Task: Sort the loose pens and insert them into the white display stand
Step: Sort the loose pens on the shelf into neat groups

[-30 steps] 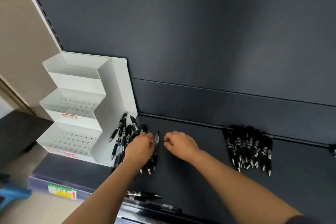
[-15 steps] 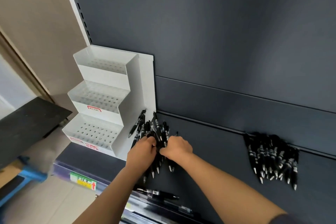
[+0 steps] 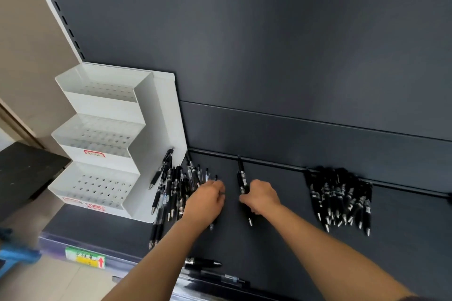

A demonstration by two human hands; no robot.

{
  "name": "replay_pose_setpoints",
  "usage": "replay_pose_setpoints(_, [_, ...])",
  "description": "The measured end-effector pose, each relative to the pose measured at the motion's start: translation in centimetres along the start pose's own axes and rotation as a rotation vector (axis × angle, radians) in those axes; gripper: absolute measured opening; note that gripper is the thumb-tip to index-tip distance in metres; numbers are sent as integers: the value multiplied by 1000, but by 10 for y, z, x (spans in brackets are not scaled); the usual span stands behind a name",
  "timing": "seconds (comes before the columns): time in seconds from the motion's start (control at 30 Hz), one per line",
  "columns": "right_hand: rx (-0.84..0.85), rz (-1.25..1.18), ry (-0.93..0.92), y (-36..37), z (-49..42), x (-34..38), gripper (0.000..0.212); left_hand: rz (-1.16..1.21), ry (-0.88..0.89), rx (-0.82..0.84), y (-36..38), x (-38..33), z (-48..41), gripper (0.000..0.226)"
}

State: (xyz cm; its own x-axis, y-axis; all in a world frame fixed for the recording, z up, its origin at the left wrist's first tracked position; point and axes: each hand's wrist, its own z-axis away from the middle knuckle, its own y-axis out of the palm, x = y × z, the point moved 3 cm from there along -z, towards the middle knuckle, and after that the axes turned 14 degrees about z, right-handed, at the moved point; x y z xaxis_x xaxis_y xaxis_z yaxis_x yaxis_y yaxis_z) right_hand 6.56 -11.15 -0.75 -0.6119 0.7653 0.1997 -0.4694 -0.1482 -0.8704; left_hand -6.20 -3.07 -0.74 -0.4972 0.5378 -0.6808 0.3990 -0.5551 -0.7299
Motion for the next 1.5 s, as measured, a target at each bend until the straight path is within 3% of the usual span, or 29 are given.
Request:
replay_pose_setpoints(0.13, [32, 81, -13, 1, -3, -16, 28, -86, 5, 49, 20, -18, -6, 20])
replay_pose_setpoints(0.33, [-177, 121, -39, 0, -8, -13, 28, -148, -57, 115, 33, -25, -1, 25])
replay_pose_setpoints(0.47, [-124, 127, -32, 3, -11, -8, 13, -85, -96, 152, 47, -34, 0, 39])
replay_pose_setpoints(0.67, [-106, -16, 13, -5, -3, -33, 17, -128, -114, 188, 61, -47, -9, 37])
replay_pose_setpoints(1.0, [-438, -121, 142, -55, 22, -127, 34, 64, 137, 211, 96, -119, -38, 30])
replay_pose_setpoints(1.23, [-371, -69, 271, -67, 33, -202, 19, 114, 163, 269, 136, -171, -55, 35])
replay_pose_setpoints(1.37, [-309, 19, 197, -66, 29, -218, 21, 156, 65, 271, 146, -178, -62, 44])
replay_pose_setpoints(1.5, [-342, 46, 153, -66, 27, -225, 27, 147, 32, 248, 157, -177, -59, 35])
